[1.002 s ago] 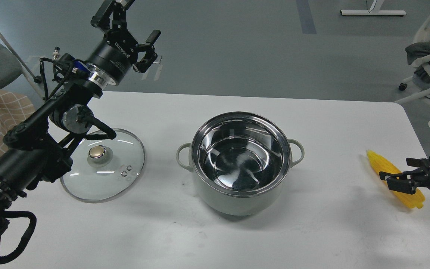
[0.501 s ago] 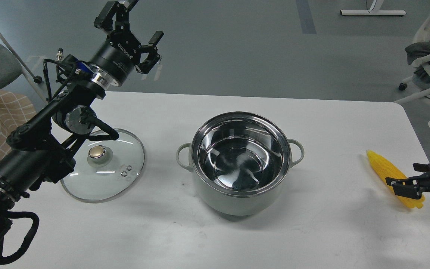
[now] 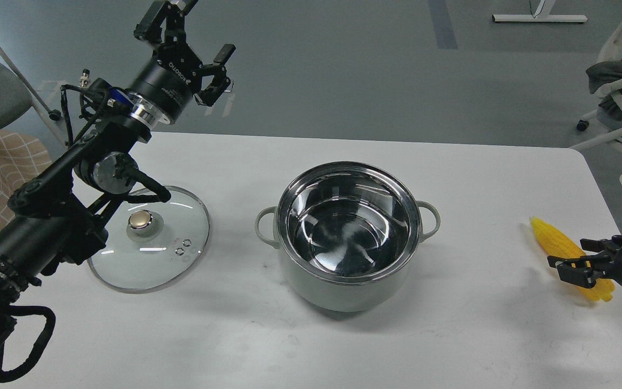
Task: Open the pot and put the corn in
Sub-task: 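Reach the right gripper down and grasp the yellow corn cob, then lift the corn cob and carry it toward the pot with right gripper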
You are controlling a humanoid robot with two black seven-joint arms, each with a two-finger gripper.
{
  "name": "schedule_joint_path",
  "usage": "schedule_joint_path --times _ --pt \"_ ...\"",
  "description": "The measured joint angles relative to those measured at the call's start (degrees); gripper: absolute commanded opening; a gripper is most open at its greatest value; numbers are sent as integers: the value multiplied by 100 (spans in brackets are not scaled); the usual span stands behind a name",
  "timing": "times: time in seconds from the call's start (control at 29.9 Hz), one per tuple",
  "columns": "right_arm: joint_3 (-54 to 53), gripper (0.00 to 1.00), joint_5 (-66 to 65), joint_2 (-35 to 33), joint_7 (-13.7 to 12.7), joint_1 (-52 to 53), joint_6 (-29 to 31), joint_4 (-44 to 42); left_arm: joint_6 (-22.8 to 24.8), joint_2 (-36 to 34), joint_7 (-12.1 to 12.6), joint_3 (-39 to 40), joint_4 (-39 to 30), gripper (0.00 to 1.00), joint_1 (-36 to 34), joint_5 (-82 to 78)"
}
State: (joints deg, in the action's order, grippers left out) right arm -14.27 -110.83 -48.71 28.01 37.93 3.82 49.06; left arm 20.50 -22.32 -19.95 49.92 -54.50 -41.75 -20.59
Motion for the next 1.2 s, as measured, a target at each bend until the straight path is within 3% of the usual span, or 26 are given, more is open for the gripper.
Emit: schedule_joint_path --times 0.1,0.27,0.7,0.87,1.2 --pt "4 12 1 1 -2 -48 5 16 0 5 0 0 0 97 0 -3" --pt "3 6 4 -46 -3 -66 5 81 0 8 0 4 0 97 0 -4" --pt "-44 6 234 -508 -2 763 80 887 -3 16 0 4 -8 97 0 2" --pt "-33 6 796 -578 -2 1515 467 1240 -3 11 0 4 -10 97 -1 2" --pt "591 7 1243 241 0 3165 961 1302 -3 -42 10 4 -10 97 -8 2"
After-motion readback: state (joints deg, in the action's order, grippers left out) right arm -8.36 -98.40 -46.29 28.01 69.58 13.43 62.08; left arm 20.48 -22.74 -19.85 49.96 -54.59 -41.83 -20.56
